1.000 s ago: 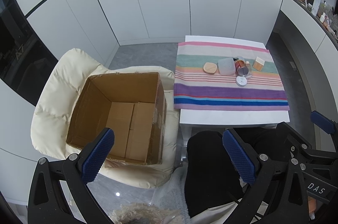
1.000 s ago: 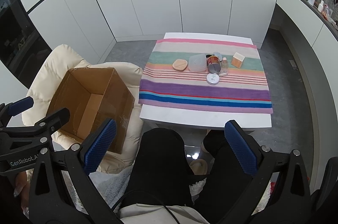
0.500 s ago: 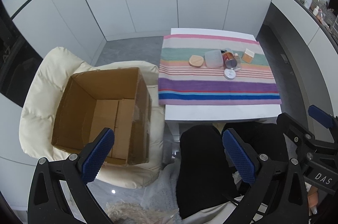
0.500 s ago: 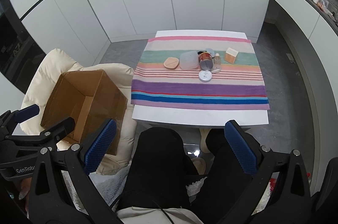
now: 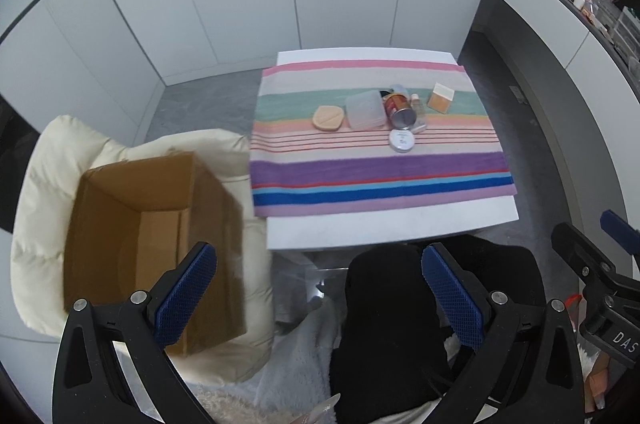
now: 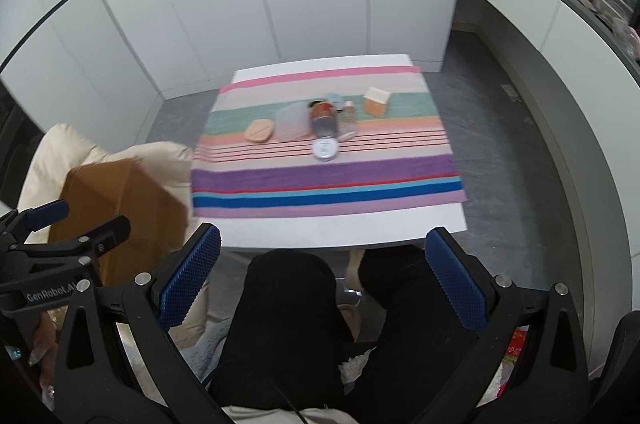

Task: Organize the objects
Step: 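Grasp the beige cushion puff with the left gripper while the right grasps the white compact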

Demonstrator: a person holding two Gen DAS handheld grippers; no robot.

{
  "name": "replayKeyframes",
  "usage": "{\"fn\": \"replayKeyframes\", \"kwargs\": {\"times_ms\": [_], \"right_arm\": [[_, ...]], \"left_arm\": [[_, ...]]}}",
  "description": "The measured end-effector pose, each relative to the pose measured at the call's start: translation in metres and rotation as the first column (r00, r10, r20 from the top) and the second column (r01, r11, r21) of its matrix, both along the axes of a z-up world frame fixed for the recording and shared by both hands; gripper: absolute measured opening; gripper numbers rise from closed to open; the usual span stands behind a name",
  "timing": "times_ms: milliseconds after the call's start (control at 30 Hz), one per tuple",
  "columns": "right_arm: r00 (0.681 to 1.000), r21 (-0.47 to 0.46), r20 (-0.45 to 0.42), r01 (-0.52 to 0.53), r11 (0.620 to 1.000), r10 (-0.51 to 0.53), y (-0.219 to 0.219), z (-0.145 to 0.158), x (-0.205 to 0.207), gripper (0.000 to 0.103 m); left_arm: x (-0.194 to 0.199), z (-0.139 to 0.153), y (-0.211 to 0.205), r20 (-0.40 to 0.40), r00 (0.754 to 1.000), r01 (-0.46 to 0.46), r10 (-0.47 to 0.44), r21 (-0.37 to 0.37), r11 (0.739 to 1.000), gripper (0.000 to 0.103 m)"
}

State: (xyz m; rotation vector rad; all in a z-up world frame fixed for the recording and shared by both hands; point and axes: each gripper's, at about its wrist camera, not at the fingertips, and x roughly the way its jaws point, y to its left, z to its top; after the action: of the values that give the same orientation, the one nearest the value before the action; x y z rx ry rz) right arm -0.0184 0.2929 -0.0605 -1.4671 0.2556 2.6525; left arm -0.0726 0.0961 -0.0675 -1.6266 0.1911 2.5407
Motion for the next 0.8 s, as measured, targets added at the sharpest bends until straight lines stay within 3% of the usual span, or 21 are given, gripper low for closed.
{"fn": "replayKeyframes", "kwargs": {"times_ms": [200,333,400,567,667,800], "right_arm": [[0.998,0.065,-0.048,0.054,0.996,-0.051,0.022,-0.028,-0.018,0.103],[0.993,0.11,-0.116,-0.021,0.994,0.034,0.023,-0.046,-0.037,0.103],[0.99,0.15,-0.127,-0.038,0.988,0.057,0.02,-0.057,-0.053,0.103],[0.995,0.076,-0.086,-0.046,0.996,0.053,0.03,-0.098,-0.099,0.103],[0.996,0.076,-0.07,-0.059,0.995,0.064,0.031,-0.126,-0.123,0.103],[0.997,0.065,-0.026,-0.065,0.996,0.067,0.034,-0.161,-0.154,0.103]], "left_arm": [[-0.033,-0.027,0.012,-0.083,0.997,-0.002,0.007,0.064,0.998,0.103],[-0.063,-0.053,0.019,-0.054,0.998,-0.035,0.035,-0.006,0.999,0.102],[-0.077,-0.068,0.019,-0.023,0.999,-0.037,0.037,-0.001,0.999,0.102],[-0.12,-0.114,0.001,0.18,0.98,-0.125,0.089,0.201,0.972,0.103],[-0.141,-0.133,0.001,0.2,0.973,-0.153,0.119,0.165,0.974,0.103],[-0.169,-0.148,0.015,0.127,0.987,-0.105,0.095,0.081,0.991,0.103]]}}
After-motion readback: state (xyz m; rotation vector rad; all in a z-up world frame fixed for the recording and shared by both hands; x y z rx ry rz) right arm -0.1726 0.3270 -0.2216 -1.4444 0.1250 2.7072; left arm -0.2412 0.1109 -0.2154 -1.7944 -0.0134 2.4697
